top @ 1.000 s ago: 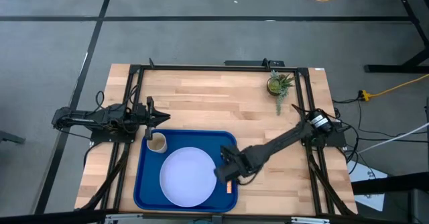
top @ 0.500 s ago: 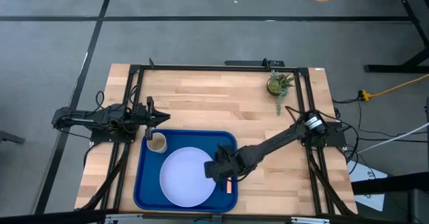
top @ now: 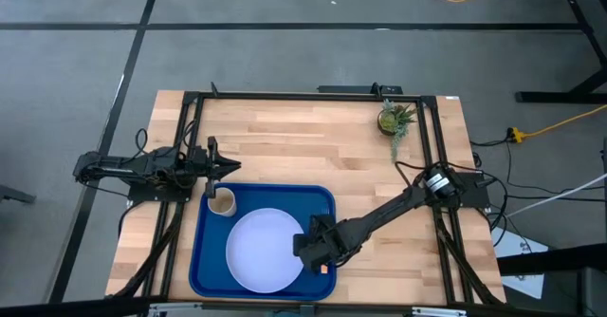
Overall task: Pick and place plate/cup/fork/spoon on tray
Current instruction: Put the black spoon on the blue serving tray between the purple plate and orange fork
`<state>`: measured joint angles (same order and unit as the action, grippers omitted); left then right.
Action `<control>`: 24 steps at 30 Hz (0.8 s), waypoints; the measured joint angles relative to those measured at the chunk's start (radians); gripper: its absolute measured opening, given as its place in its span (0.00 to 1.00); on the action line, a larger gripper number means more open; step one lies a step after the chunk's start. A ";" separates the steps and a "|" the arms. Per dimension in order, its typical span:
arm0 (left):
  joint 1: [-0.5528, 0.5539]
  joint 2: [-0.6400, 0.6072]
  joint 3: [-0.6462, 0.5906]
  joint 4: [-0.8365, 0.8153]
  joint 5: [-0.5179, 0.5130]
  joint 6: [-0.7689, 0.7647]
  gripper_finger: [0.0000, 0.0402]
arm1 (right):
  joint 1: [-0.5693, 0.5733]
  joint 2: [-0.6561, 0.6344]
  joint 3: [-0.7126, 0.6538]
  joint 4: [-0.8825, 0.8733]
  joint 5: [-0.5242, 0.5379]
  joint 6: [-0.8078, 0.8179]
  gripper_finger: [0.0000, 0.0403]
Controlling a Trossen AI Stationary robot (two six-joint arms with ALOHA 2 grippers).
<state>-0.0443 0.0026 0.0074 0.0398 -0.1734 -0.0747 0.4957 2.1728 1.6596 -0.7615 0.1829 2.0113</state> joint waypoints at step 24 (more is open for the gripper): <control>0.000 0.000 0.000 0.000 0.000 0.000 0.08 | -0.030 0.039 0.002 -0.039 0.000 -0.059 0.04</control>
<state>-0.0441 0.0025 0.0074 0.0395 -0.1734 -0.0746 0.4656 2.2122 1.6615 -0.8003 0.1833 1.9518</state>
